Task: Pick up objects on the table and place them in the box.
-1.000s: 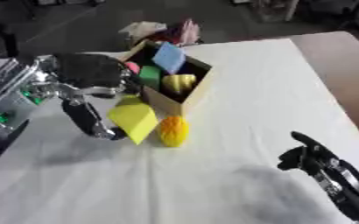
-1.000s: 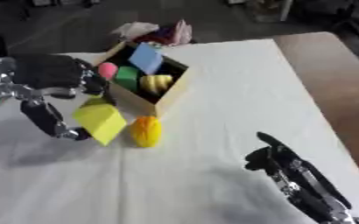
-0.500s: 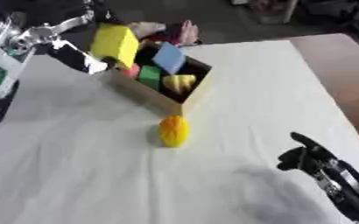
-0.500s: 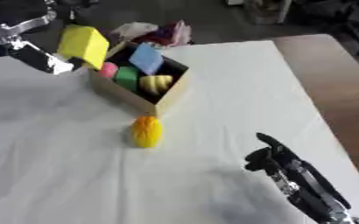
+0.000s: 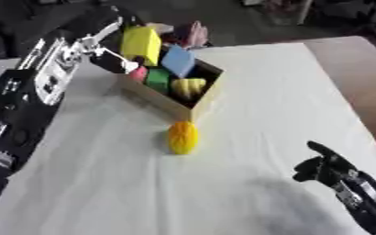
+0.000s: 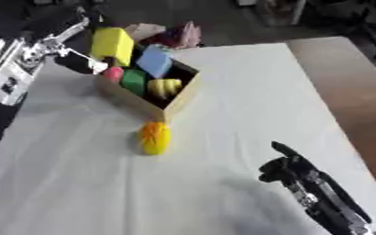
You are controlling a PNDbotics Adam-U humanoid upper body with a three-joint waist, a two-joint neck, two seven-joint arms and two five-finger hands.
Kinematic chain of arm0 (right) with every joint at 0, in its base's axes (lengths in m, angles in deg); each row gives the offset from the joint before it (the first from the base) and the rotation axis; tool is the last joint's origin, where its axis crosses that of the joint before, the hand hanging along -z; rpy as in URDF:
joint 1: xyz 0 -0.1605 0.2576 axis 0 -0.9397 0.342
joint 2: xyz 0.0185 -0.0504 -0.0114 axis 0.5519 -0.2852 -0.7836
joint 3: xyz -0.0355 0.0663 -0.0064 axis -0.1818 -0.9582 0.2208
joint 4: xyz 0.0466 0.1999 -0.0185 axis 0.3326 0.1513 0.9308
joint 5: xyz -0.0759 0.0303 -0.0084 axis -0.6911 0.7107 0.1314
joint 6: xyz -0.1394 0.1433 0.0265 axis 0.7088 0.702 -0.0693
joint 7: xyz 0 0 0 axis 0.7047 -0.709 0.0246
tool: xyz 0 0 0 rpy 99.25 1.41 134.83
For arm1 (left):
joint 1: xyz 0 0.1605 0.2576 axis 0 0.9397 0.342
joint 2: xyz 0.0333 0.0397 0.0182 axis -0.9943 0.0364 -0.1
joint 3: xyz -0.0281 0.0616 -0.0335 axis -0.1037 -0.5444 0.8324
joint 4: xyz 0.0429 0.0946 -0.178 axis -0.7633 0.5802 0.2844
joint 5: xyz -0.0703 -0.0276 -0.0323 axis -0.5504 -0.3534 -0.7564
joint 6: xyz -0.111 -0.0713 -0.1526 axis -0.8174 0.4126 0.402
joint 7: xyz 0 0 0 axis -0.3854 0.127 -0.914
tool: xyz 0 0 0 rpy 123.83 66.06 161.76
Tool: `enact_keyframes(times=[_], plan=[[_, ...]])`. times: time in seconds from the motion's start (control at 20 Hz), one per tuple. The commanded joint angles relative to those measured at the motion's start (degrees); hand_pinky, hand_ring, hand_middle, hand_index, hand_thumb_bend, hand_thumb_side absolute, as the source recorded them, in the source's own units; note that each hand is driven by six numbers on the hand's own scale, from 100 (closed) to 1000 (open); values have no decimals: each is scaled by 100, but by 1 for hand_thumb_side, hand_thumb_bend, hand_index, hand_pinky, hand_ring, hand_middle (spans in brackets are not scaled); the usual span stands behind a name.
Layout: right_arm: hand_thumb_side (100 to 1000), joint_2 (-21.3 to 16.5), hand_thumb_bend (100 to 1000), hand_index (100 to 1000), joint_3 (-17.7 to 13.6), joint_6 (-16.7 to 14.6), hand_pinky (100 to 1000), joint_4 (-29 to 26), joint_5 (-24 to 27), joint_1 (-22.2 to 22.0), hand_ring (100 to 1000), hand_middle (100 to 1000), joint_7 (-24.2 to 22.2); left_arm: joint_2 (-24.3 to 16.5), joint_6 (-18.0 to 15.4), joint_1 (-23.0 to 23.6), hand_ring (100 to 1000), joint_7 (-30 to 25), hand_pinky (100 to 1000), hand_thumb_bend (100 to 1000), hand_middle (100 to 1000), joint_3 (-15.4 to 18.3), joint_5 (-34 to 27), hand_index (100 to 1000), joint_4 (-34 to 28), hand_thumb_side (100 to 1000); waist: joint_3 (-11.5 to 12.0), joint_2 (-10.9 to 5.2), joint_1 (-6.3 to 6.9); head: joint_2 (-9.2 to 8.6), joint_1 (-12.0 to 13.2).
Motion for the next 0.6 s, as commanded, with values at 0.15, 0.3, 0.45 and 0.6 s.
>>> enact_keyframes(times=[0.15,0.3,0.45,0.6], plan=[[788,-24,100,1000,12,-6,715,-61,28,47,676,671,-32,95,72,-167,690,584,766,100,685,-115,86,865,171,215,-31,-89,-25,-35,31],[788,-20,100,1000,14,-4,715,-63,29,53,676,671,-36,158,33,-133,705,852,773,100,707,-252,143,871,269,215,-40,-86,-22,-38,27],[793,-22,100,1000,12,2,715,-62,23,55,676,670,-31,196,-123,-108,727,839,780,131,739,-356,205,882,342,224,-39,-86,-21,-37,19],[796,-23,100,1000,16,5,715,-61,11,58,676,670,-34,216,-314,-65,761,710,799,240,790,-473,346,904,327,242,-39,-80,-23,-46,7]])
